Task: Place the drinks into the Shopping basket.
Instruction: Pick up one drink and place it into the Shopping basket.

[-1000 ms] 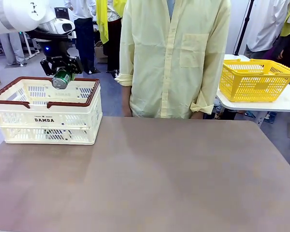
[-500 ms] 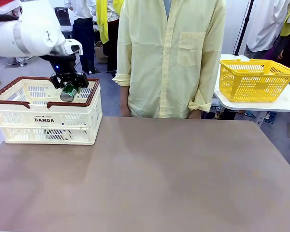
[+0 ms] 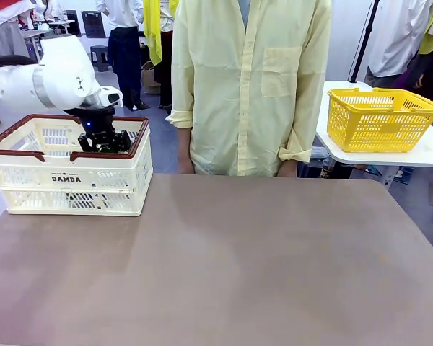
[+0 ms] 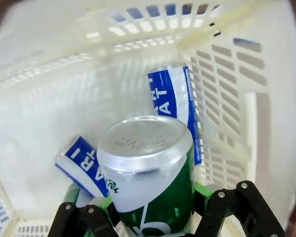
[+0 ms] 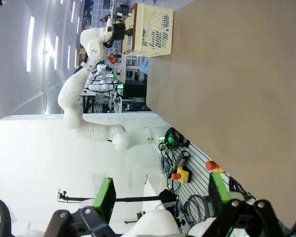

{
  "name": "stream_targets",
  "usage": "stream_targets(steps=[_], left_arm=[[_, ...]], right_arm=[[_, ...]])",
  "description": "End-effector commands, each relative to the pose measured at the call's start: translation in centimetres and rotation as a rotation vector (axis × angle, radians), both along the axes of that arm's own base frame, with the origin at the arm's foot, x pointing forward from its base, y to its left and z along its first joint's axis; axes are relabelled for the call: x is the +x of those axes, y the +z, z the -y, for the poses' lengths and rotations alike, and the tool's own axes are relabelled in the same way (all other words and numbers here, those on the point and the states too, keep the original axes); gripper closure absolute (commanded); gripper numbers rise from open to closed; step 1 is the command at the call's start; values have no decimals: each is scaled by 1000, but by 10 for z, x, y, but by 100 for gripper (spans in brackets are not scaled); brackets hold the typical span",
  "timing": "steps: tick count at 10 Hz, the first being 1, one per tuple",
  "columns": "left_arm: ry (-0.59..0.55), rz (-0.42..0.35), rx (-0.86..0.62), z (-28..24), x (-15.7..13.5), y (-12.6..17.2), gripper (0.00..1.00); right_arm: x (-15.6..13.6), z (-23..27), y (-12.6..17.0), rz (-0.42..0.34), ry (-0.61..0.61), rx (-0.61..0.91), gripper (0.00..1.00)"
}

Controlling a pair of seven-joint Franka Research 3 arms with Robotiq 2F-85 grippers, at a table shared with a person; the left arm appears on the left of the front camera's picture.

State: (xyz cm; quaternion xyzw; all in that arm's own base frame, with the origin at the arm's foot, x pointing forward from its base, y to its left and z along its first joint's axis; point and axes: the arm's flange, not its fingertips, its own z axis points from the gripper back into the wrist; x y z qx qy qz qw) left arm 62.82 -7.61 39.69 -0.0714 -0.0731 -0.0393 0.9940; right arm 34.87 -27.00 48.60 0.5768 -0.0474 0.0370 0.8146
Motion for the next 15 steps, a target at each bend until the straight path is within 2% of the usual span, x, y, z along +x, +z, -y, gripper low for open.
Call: stream_targets(steps=[1,4,5,6,7,12,13,15], left_arm=[[42,-28,-40,-7,15,-6,100],[58,-41,-42,-7,22,-23,100],[51,-35,-48,-7,23,-24,70],[44,-39,-41,-7,22,-25,12],[46,-42,-43,-7,21,-24,0],[-3,-11,-59,-4,7,-2,0],[-24,7,-64,-4,-3,23,0],[0,98,-50,-18,-41,109,0]], right_arm=[[-2,-1,2,-14,8,-13,0],[-2,-1,2,-14,8,-13,0],[-2,-1,2,-14,8,-13,0],[-2,-1,2,-14,8,-13,0],[-2,-1,2,-14,8,-13,0],[-2,-1,2,-14,8,-13,0],[-2,-1,2,-14,8,-13,0],[-2,-1,2,-14,8,-13,0]])
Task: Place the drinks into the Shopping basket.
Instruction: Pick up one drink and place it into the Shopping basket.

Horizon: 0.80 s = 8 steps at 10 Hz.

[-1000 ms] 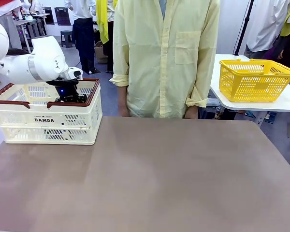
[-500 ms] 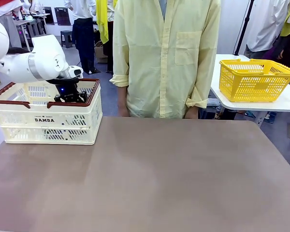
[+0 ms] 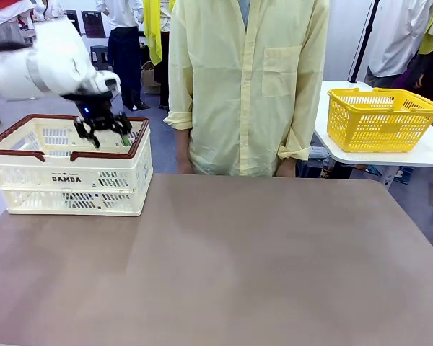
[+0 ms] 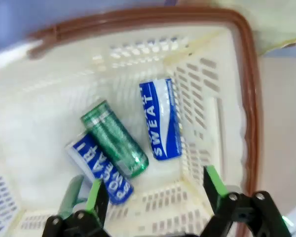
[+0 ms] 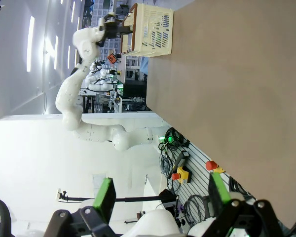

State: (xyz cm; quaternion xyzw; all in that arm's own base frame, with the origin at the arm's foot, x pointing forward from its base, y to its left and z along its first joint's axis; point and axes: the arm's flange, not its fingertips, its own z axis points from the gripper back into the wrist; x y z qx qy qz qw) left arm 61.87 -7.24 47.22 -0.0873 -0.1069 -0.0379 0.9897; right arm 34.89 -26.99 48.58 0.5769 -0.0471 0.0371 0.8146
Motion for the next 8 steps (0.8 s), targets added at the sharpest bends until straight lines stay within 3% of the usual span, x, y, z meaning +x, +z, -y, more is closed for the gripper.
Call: stream_targets(steps=[1,2,3,4,6,7,8], left_arm=[[-13,64,6,-23,-52,83,0],[-53,62,-32,-33,-70,131,0],[-181,27,-148,-41,-90,158,0],[-264,-60,-244,-56,-114,167,0],[-306,-73,-457,-118,-158,144,0],[-306,-104,-652,-173,-173,114,0],[-275,-54,-854,-222,-188,80,0]], right_arm=[[-2,-1,2,-13,8,-13,0],[-2,-1,2,-13,8,-13,0],[-2,-1,2,-13,8,-13,0],[-2,-1,2,-13,8,-13,0],[-2,-1,2,-13,8,-13,0],[-2,-1,2,-13,8,-13,0],[-2,-1,2,-13,8,-13,0]])
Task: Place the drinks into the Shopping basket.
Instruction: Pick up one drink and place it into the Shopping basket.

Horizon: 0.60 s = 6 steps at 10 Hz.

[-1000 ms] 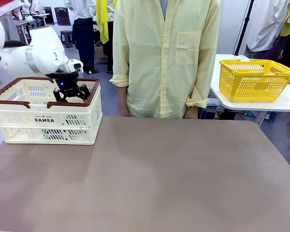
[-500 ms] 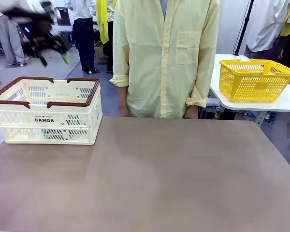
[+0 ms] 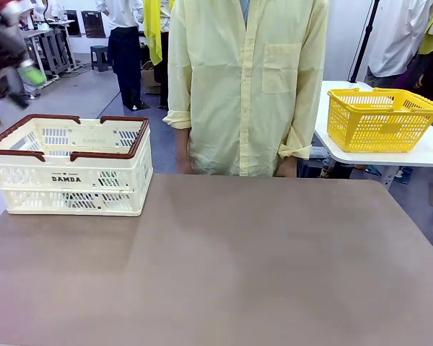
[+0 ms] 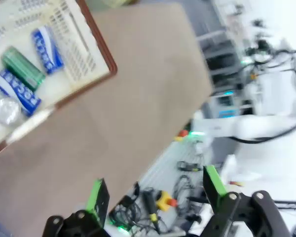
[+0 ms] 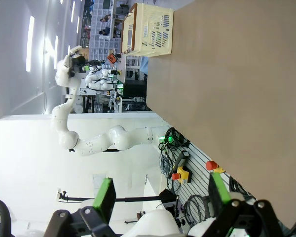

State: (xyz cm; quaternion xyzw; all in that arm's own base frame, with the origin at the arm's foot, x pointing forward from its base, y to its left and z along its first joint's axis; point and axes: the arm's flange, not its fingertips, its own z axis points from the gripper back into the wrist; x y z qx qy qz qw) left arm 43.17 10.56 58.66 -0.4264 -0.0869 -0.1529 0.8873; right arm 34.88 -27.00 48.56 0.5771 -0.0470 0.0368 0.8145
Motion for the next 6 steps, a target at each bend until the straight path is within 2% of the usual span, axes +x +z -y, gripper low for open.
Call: stream_targets(steps=[1,2,3,6], left_arm=[[3,-49,-346,-74,-15,-73,0],[78,-92,-407,-83,-19,-108,0],[17,-6,-171,-52,-24,-43,0],[17,-6,-171,-52,-24,-43,0]], right_arm=[[-2,-1,3,-13,8,-14,0],[-2,-1,3,-13,8,-14,0],[-2,-1,3,-13,8,-14,0],[-2,-1,3,-13,8,-14,0]])
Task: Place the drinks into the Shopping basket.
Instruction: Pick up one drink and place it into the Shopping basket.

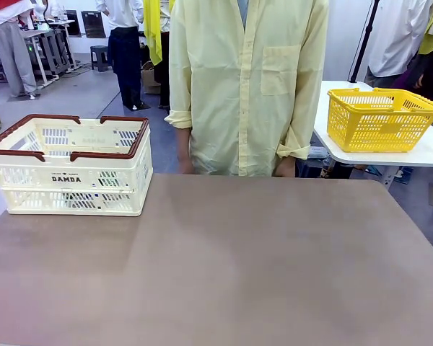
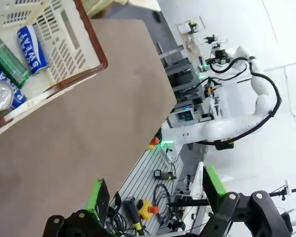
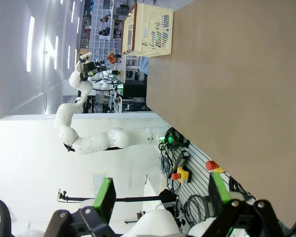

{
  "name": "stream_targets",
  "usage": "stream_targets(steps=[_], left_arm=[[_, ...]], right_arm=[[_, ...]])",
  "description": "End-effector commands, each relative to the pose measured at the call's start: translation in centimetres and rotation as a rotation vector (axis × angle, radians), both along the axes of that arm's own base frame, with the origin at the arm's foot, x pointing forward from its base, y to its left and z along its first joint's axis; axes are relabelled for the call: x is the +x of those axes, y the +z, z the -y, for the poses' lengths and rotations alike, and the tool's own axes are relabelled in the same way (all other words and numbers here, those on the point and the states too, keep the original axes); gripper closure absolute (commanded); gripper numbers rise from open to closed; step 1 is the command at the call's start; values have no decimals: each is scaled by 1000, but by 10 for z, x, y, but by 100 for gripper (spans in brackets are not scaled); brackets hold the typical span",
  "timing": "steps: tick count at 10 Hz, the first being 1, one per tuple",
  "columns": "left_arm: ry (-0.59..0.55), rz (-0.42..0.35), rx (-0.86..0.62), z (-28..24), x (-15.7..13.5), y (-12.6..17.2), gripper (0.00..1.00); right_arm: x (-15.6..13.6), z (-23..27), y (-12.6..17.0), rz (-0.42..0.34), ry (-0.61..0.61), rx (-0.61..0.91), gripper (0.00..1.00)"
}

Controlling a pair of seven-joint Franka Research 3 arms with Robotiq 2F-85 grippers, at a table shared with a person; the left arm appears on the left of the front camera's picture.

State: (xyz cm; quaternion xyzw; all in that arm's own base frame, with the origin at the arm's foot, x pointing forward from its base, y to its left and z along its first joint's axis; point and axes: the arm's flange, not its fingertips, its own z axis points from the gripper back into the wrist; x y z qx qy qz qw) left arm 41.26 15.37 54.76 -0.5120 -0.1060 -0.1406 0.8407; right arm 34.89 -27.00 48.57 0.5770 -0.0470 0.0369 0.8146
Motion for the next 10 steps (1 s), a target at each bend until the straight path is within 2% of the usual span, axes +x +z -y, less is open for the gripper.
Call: stream_targets(steps=[1,10], left_arm=[[7,-12,29,-4,-5,-4,0],[7,-12,29,-4,-5,-4,0]], right_arm=[[-2,-1,3,-13,8,-13,0],[-2,-1,3,-13,8,-13,0]])
